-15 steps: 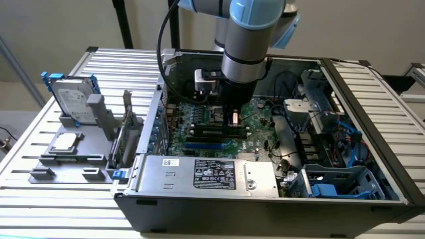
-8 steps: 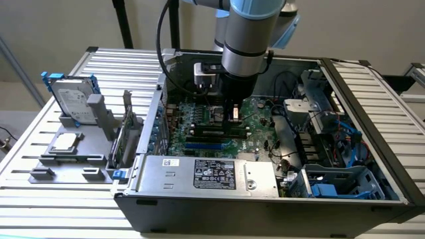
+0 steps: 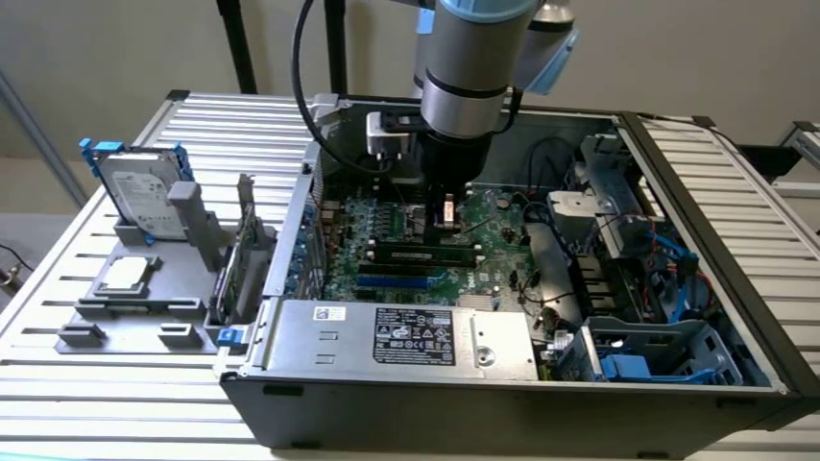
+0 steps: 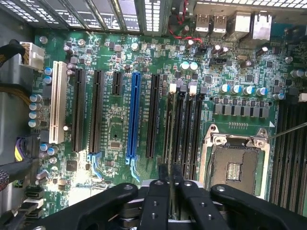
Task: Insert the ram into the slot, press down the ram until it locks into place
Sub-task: 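Insert the ram into the slot, then press down the ram until it locks into place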
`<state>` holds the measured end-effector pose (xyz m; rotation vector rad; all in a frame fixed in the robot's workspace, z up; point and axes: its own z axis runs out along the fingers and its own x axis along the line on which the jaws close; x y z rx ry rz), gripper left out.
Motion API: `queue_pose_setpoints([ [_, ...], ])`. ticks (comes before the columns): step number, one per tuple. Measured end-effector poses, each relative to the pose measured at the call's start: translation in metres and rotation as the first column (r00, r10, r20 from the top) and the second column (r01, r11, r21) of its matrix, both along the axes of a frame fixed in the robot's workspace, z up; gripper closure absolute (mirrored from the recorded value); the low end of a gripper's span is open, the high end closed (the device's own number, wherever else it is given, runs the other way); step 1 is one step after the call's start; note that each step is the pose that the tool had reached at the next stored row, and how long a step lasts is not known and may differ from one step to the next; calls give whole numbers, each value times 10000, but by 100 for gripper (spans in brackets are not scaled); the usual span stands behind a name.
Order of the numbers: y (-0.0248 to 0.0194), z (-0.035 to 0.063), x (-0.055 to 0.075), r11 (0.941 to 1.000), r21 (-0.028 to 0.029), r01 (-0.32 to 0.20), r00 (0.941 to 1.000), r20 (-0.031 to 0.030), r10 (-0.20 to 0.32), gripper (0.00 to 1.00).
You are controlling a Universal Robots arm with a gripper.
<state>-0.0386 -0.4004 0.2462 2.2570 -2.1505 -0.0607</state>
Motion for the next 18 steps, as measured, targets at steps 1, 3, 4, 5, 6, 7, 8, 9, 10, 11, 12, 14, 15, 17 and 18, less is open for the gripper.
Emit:
queue_pose_setpoints([
  [1, 0, 0, 0, 10000, 0, 0, 10000, 0, 0, 87],
  [3, 0, 0, -1, 10000, -1, 1, 10000, 0, -1, 90],
  [4, 0, 0, -1, 10000, -1, 1, 10000, 0, -1, 90],
  [5, 0, 1, 0, 10000, -1, 1, 10000, 0, -1, 90],
  [6, 0, 1, 0, 10000, -1, 1, 10000, 0, -1, 90],
  [7, 0, 1, -1, 10000, -1, 1, 10000, -1, -1, 90],
  [8, 0, 1, 0, 10000, -1, 1, 10000, -1, -1, 90],
  [9, 0, 1, 0, 10000, -1, 1, 10000, 0, -1, 90],
  [10, 0, 1, 0, 10000, -1, 1, 10000, -1, -1, 90],
  [11, 0, 1, 0, 10000, -2, 1, 10000, -1, -1, 90],
  [12, 0, 1, 0, 10000, -1, 0, 10000, -1, 0, 90],
  [14, 0, -2, 0, 10000, -3, 1, 10000, -1, -1, 90],
  [15, 1, -8, 0, 10000, -1, 0, 10000, 0, 0, 90],
  [17, 3, -22, -1, 10000, -1, 1, 10000, -1, -1, 90],
  [18, 6, -32, -1, 10000, -1, 2, 10000, 0, -2, 90],
])
